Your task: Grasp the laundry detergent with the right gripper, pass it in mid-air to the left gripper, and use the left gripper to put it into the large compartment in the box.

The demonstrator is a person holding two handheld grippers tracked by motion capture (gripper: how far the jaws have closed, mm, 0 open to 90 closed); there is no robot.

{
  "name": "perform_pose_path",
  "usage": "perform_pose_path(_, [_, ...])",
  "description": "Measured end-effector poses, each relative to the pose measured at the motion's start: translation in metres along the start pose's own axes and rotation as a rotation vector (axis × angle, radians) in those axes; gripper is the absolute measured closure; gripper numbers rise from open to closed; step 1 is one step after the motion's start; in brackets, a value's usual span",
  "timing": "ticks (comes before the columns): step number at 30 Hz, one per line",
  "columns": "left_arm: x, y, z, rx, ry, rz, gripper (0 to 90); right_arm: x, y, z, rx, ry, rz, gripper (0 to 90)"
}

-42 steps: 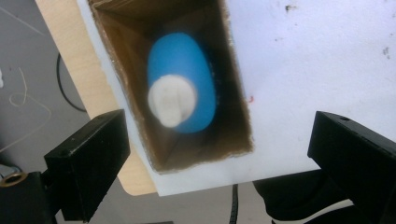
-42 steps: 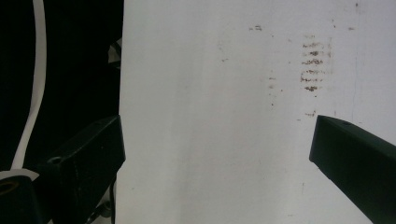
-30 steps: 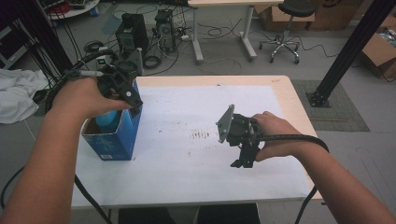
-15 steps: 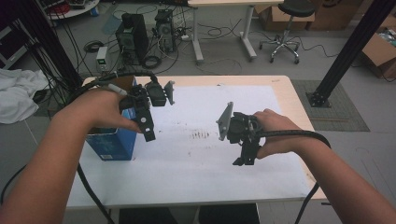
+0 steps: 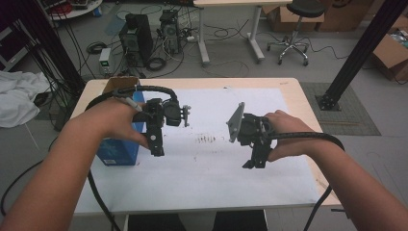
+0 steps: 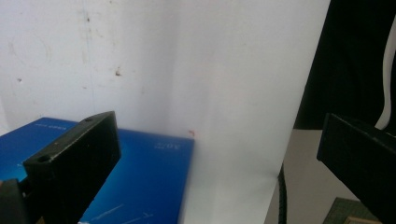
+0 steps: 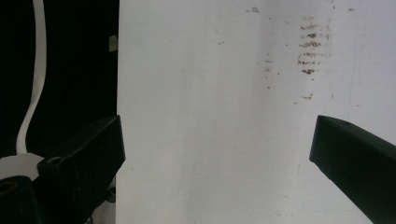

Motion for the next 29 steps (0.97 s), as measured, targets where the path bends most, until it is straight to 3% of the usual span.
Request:
perform_pose_path(11, [-0.011,0.002,0.012,-0.028,-0.032,-0.03,0.1,0.002,0.005,-0.004,-0.015,-0.015,-0.008,3.2])
perform_pose_path(29, [-0.01,0.001,0.014,-0.031,-0.037,-0.05,0.1,0.002,0.004,-0.008,-0.004,-0.024,-0.009,3.0])
Point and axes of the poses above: each handheld gripper's, and its own axes: y roughly backward along the jaws, z roughly out of its top, x roughly to its left, the point moved 7 cm from there along -y, roughly forward along the jaws, and after that the axes turned 5 degrees about -x, right-handed, at the moved point
